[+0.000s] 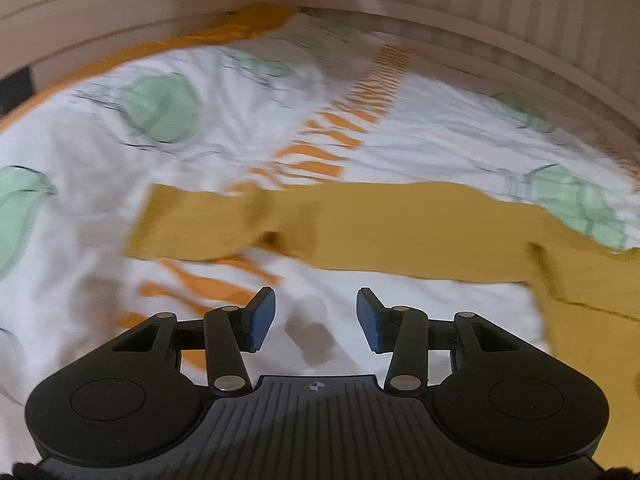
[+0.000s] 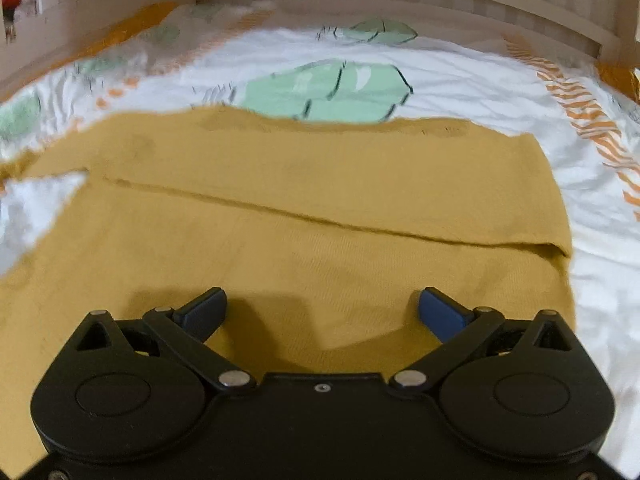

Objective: Fold small clothes
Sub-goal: 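Move the left gripper to the other sleeve and grasp its cuff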

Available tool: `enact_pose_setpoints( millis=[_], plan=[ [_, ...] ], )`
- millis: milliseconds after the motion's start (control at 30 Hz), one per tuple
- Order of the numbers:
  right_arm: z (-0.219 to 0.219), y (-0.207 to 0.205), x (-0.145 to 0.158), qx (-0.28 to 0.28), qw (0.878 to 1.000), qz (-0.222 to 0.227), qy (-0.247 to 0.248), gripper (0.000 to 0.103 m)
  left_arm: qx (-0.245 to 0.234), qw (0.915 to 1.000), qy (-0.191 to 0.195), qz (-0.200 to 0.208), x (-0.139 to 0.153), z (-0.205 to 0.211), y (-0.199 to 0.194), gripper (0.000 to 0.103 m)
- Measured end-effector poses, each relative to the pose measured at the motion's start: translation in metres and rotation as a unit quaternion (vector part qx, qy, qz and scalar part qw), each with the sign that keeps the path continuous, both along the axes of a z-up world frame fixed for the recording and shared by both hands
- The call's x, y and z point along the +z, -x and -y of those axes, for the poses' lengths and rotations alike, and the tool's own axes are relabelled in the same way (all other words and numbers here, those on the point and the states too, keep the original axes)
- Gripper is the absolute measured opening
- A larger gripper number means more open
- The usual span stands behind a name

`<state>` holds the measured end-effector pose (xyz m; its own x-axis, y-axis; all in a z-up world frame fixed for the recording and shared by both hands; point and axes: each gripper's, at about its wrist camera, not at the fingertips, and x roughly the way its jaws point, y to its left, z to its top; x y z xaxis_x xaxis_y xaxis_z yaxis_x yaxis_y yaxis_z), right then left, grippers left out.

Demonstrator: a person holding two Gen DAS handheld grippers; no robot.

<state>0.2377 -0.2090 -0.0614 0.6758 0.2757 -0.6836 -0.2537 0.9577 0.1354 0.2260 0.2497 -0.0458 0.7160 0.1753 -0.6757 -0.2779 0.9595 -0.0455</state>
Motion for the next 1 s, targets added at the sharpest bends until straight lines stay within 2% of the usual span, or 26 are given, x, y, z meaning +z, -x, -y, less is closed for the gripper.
enact_pose_setpoints(
  millis=[100, 367, 500, 633, 800, 1000],
  plan=[
    [-0.017, 0.007, 0.013, -0.002, 0.999, 0.018, -0.050, 0.102, 0.015, 0.9998, -0.012, 0.004, 0.003, -0.022, 0.007, 0.044],
    [-0.074, 0.018, 0.014, 0.023, 0.995, 0.060, -0.070, 0.102, 0.066, 0.9960, 0.053, 0.028, 0.011, -0.081, 0.005, 0.044],
    [-0.090, 0.021, 0.001, 0.032, 0.996, 0.047, -0.075, 0.102, 0.101, 0.9908, 0.085, 0.030, 0.008, -0.106, -0.006, 0.044],
    [-0.103, 0.023, -0.011, 0.045, 0.997, 0.036, -0.050, 0.102, 0.117, 0.9887, 0.092, 0.016, -0.003, -0.124, -0.020, 0.044],
    [-0.099, 0.018, -0.016, 0.048, 0.996, 0.022, -0.066, 0.103, 0.127, 0.9837, 0.127, -0.002, -0.027, -0.140, -0.032, 0.044],
    [-0.098, 0.018, -0.018, 0.048, 0.996, 0.019, -0.074, 0.103, 0.110, 0.9859, 0.125, 0.010, -0.033, -0.146, -0.046, 0.043]
  ],
)
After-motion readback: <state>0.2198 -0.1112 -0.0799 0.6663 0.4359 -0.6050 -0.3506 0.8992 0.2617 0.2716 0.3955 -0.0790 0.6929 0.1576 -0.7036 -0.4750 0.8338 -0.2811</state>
